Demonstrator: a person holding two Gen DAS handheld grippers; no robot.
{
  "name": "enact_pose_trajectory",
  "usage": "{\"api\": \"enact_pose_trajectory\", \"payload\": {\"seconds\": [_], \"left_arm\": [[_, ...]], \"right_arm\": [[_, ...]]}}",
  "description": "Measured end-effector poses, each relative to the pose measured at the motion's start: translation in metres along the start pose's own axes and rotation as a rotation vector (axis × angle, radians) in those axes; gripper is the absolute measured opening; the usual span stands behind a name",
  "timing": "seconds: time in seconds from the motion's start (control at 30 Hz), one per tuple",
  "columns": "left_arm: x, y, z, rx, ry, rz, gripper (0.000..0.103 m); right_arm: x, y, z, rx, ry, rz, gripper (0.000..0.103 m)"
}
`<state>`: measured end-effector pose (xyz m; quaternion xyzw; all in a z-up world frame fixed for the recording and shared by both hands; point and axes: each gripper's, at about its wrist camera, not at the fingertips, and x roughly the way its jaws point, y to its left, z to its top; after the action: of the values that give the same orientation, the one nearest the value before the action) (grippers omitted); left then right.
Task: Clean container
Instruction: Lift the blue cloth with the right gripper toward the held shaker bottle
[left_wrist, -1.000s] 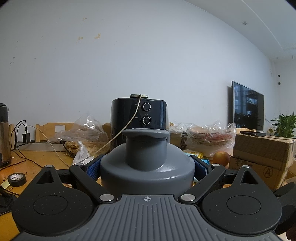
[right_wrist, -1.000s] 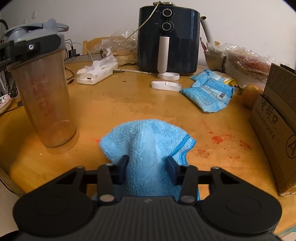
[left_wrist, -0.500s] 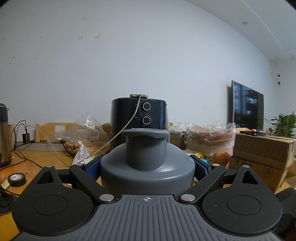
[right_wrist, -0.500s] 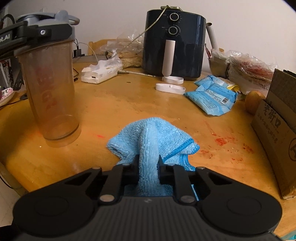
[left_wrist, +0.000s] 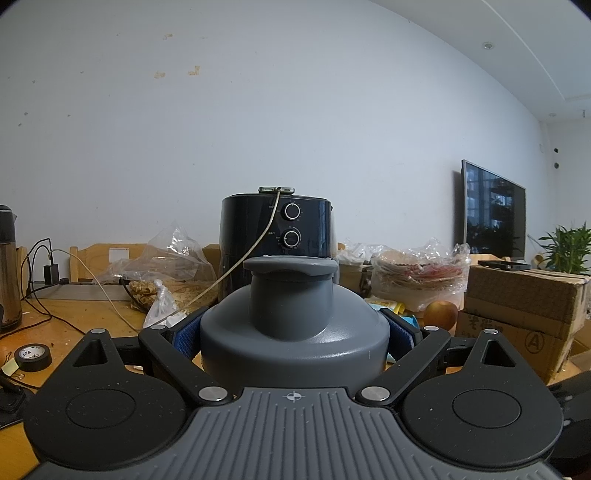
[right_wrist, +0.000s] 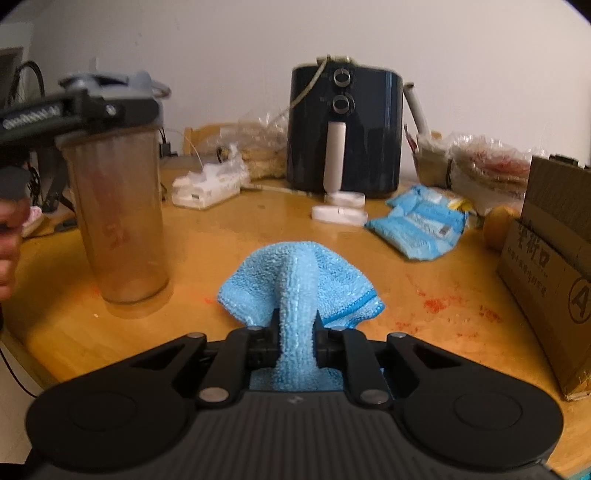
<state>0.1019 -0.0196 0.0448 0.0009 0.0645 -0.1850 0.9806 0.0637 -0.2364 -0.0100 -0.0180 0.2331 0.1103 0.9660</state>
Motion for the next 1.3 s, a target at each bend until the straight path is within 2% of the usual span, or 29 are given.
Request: {"api": "enact_pose_trajectory", "payload": {"seconds": [0.77, 1.3], "left_arm": [[-0.002, 0.001, -0.001, -0.001, -0.005, -0.009, 0.095], [-0.001, 0.001, -0.001, 0.003, -0.014, -0.016, 0.095]], "right_arm": [[-0.056, 0.003, -0.007, 0.049, -0.423, 0.008, 0.005], [-0.061, 0.003, -0.012, 0.084, -0.421, 0.038, 0.006]]}}
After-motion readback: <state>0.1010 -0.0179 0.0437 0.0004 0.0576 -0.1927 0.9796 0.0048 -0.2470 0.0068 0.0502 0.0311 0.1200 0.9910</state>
